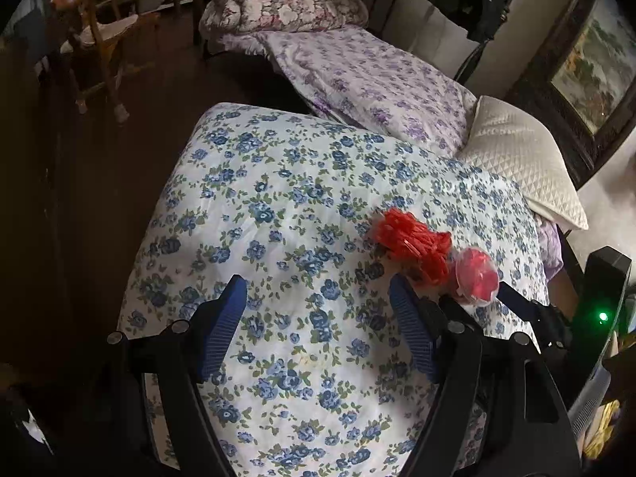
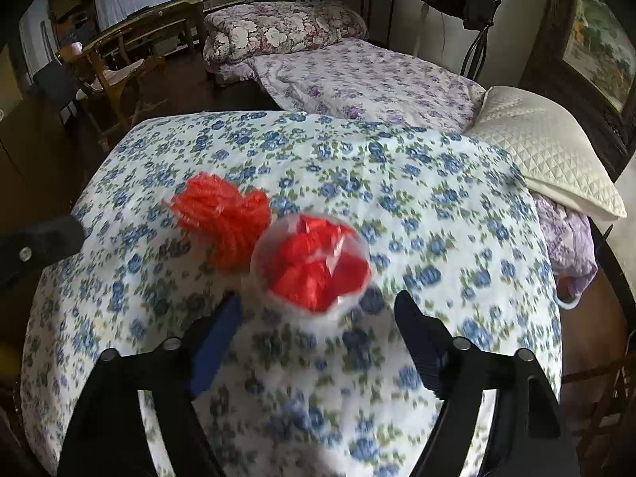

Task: Collect trash
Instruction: 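Grasp the orange mesh bag with the left tool while the right tool grasps the clear cup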

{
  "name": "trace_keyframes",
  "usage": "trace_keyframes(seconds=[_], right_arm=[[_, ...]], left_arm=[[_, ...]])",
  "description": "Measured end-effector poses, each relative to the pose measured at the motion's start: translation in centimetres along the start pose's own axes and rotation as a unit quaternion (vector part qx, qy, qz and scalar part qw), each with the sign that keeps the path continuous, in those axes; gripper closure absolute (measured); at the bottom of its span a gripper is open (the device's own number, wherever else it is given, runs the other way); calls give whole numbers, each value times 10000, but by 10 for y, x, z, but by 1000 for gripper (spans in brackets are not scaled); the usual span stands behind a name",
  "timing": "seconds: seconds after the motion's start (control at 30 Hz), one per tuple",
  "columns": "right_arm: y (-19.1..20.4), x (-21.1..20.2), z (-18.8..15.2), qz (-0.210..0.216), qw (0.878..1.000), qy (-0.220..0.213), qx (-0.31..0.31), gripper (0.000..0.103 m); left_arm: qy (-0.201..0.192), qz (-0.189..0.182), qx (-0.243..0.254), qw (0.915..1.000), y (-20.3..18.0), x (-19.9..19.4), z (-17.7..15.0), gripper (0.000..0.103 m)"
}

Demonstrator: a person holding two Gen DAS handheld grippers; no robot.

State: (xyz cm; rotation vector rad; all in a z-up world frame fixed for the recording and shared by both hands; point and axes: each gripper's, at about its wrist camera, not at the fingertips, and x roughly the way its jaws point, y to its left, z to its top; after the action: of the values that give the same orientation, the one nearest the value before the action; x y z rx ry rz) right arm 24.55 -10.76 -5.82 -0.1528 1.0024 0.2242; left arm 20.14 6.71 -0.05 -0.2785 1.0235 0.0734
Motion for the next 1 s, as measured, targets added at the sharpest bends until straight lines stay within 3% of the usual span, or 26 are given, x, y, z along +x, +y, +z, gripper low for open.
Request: trace_keyframes(seconds=[0.03,0.07,0.23,0.4,0.67,0.87,1.0], right_arm=[[1,2,2,49,10000,2,11,48],[0,4,2,129,9999,39,47,56],[-10,-13,-7,102,9998,-85,138,56],[-38,-55,-31,158,9985,-182,495,56],[-59,-75,-77,415,9932,2,1088,56],[-61,-74,-74,535,9920,-106,1140,56],[-66,-74,-73,644,9909,-123,1177,56]], left_arm=[[-10,28,12,10000,0,0,0,31],[-21,55,27,10000,-1,0,1,31],[9,61,114,9999,-9,5,-1,31],[-39,-73,238,9997,-19,5,-6,31],[-25,-18,437,9990,-38,14,-14,30],[193,-214,177,9994,-59,28,-6,30],[199,133,435,9988,-87,45,4,26]])
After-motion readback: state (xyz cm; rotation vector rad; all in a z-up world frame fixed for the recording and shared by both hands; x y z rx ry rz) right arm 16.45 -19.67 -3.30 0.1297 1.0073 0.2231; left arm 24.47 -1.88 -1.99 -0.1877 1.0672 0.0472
